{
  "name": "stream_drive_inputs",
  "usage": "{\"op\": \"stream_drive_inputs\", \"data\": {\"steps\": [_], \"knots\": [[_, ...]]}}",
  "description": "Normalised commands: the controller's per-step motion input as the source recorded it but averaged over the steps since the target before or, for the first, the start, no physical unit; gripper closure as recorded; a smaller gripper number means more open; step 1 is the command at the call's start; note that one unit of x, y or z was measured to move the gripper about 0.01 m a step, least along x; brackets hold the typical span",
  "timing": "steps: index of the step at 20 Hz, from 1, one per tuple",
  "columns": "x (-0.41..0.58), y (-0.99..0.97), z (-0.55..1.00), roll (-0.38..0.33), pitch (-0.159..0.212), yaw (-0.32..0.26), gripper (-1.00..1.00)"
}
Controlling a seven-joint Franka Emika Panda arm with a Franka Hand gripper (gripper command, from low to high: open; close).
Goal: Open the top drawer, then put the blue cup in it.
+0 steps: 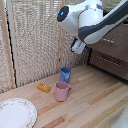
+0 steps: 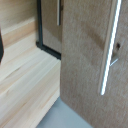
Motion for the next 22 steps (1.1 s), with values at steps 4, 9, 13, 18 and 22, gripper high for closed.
{"op": "stream_drive_inputs", "data": {"steps": [4, 9, 13, 18, 22], "knots": [[0.000, 0.14, 0.23, 0.178, -0.059, -0.286, -1.00], [0.021, 0.13, 0.21, 0.130, -0.085, -0.283, -1.00], [0.108, 0.10, 0.08, 0.110, -0.122, -0.256, -1.00], [0.202, 0.08, 0.00, 0.101, -0.155, -0.222, -1.00], [0.399, 0.06, -0.08, 0.111, -0.163, -0.148, -1.00]]}}
